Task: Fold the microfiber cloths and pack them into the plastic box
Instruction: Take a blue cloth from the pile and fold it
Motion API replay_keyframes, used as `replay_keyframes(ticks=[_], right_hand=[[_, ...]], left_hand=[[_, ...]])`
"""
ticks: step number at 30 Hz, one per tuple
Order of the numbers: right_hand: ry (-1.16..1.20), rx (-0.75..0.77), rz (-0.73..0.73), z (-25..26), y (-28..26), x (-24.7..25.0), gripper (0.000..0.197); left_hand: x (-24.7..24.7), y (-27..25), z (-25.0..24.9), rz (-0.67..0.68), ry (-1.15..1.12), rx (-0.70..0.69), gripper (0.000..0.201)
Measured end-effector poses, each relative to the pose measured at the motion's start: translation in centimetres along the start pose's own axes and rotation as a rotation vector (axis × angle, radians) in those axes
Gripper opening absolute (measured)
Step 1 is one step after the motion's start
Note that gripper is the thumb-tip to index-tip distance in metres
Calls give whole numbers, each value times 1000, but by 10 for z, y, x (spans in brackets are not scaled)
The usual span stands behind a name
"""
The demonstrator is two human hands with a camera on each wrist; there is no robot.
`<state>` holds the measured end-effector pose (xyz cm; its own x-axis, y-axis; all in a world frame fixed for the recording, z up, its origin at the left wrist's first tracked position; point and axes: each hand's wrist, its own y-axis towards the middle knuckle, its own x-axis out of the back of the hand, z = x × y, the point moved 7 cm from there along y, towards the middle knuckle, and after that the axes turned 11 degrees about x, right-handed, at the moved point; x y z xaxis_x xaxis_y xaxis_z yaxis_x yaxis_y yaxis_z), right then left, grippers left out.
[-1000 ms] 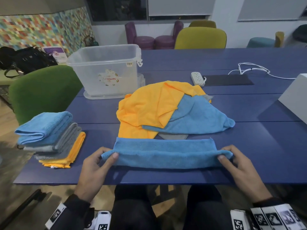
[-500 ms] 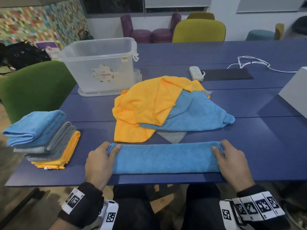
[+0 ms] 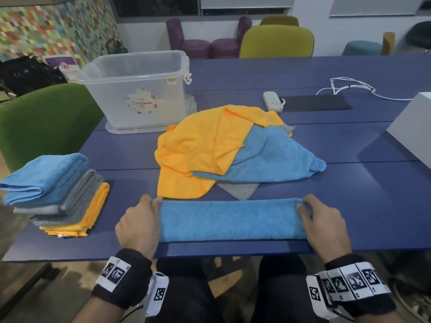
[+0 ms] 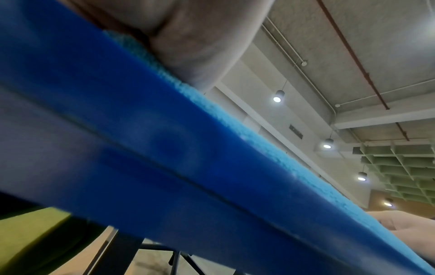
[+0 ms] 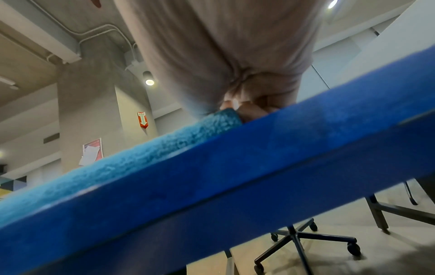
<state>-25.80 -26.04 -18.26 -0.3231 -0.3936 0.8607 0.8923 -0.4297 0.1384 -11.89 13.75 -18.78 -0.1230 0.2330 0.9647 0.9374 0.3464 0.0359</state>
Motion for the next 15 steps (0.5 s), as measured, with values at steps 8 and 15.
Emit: replay_keyframes(ticks=[8, 15], right_hand=[[-88, -77, 38, 4, 1, -1, 18], [-80, -123, 56, 3, 2, -1, 26]], left_hand=[[2, 2, -7, -10, 122, 13, 47], [5, 0, 3, -28, 18, 33, 45]])
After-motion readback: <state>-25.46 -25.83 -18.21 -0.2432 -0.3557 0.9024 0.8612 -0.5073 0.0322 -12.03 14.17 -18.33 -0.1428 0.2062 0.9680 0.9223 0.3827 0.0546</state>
